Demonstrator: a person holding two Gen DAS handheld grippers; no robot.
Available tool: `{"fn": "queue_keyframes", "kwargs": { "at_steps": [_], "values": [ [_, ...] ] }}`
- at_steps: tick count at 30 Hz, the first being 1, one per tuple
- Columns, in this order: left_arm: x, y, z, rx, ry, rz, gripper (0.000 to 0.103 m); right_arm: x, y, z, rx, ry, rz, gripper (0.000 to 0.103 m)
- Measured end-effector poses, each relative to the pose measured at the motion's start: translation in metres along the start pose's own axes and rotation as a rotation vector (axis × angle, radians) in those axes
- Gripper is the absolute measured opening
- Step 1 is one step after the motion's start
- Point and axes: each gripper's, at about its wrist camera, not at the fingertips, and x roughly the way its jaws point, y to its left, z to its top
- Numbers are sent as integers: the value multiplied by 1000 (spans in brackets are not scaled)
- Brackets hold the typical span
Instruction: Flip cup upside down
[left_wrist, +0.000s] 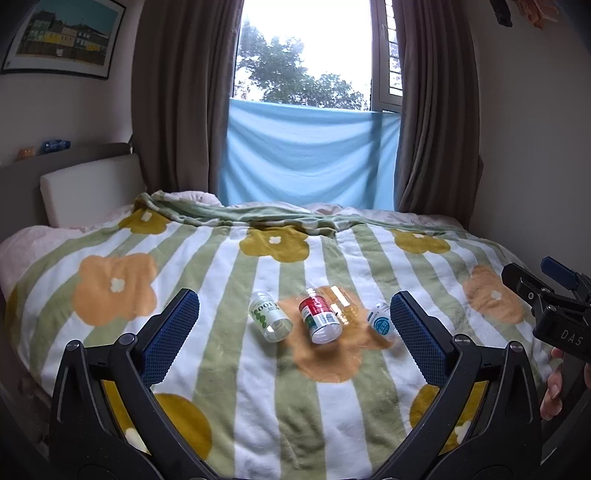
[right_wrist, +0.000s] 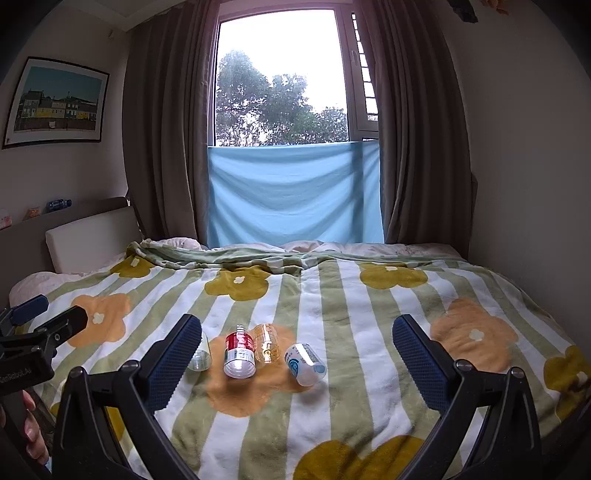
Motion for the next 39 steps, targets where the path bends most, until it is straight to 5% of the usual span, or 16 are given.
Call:
{"fn": "queue_keyframes", "kwargs": {
  "at_steps": [10, 19, 28, 36, 39],
  "values": [
    [81, 25, -13, -13, 176, 7, 103, 151, -11, 8, -83, 305, 109, 103],
    [193, 42, -62, -31, 448, -45, 103, 297, -18, -49, -113, 701, 129, 103],
    [246, 53, -114, -60, 631, -57, 103, 363, -25, -87, -95, 895, 155, 103],
    [256, 53, -133, -51, 696, -60, 103, 382, -34, -107, -14, 995, 177, 63],
    [254, 55, -134, -60, 705, -66, 103, 380, -33, -107, -18, 988, 170, 61]
  ]
}}
